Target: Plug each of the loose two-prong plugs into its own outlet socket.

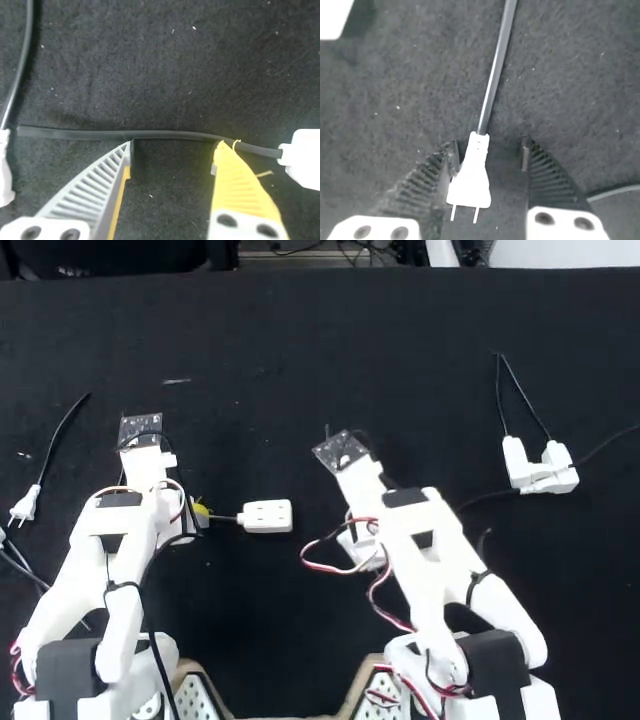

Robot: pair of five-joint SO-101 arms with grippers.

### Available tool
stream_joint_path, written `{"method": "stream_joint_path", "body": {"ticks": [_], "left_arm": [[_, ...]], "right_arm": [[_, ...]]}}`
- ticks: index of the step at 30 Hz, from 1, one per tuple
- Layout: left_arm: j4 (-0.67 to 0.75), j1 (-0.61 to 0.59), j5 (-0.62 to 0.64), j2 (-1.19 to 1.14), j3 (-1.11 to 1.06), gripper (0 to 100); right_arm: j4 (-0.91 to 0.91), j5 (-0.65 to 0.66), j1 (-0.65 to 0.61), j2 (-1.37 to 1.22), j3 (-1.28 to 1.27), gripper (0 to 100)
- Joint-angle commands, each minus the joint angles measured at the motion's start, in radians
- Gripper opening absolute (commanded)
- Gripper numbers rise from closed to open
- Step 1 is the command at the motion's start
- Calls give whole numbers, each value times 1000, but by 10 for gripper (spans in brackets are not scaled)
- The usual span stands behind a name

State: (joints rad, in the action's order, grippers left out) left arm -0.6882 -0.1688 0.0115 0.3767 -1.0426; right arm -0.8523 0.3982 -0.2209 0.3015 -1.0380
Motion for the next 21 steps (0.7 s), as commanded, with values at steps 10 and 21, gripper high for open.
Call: {"method": "stream_joint_path", "body": {"ticks": [10,21], "left_arm": [[15,-10,9,28,13,263],[15,-10,9,28,13,263]], "right_arm": [[23,9,-21,-42,76,191],[-77,9,17,-176,154,22]]}}
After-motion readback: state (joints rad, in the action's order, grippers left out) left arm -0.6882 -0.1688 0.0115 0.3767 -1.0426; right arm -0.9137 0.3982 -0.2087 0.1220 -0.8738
